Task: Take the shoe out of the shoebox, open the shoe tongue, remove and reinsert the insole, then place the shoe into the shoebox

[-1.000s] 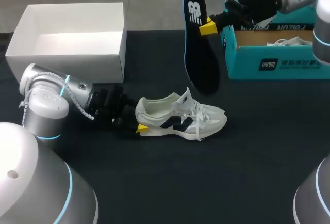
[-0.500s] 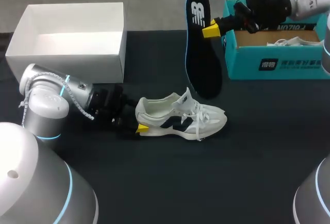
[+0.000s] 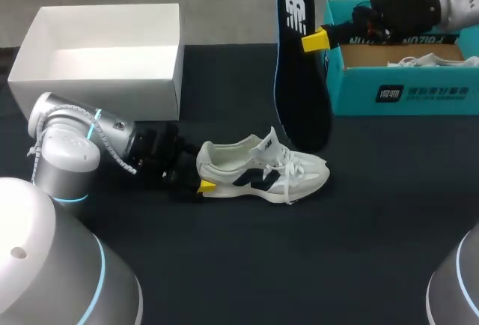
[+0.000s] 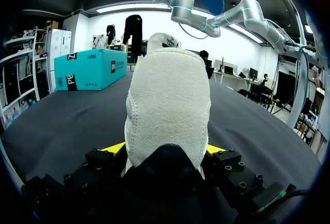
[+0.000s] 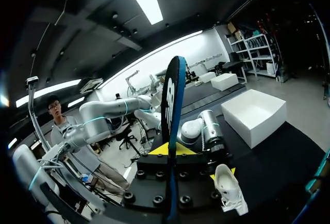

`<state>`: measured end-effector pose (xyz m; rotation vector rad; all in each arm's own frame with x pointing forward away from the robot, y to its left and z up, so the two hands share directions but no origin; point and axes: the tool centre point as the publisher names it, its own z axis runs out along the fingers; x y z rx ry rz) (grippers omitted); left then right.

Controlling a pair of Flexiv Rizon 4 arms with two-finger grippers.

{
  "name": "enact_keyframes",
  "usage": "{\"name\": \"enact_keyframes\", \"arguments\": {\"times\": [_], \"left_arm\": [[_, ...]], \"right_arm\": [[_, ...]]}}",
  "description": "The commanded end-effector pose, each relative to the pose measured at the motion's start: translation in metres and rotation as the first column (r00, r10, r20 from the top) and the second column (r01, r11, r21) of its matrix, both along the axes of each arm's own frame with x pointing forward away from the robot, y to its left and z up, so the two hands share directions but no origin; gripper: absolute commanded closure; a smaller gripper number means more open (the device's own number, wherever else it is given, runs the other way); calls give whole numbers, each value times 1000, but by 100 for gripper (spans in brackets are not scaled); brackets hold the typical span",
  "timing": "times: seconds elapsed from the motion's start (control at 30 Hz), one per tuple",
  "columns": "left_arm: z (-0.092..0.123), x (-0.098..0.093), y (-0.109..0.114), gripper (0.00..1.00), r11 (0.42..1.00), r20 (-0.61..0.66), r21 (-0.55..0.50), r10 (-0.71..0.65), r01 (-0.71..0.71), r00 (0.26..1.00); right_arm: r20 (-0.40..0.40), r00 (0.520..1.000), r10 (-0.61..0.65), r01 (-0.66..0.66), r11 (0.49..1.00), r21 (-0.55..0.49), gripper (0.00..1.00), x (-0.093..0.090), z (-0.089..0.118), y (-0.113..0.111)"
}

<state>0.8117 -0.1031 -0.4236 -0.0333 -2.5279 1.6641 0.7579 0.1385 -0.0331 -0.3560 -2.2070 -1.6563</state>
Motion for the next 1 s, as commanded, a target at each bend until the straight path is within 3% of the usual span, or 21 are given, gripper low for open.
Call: {"name": "enact_keyframes", "arguments": {"times": [0.03,0.53,1.0], "left_arm": [[0,0,0,100,1000,-1,1,0,0,1000],[0,0,0,100,1000,-1,1,0,0,1000],[0,0,0,100,1000,-1,1,0,0,1000]], "right_arm": [[18,997,-70,70,997,-19,100,-23,6,-4],[20,995,-100,101,993,-59,100,-53,38,6],[39,994,-105,107,993,-57,100,-58,39,8]]}}
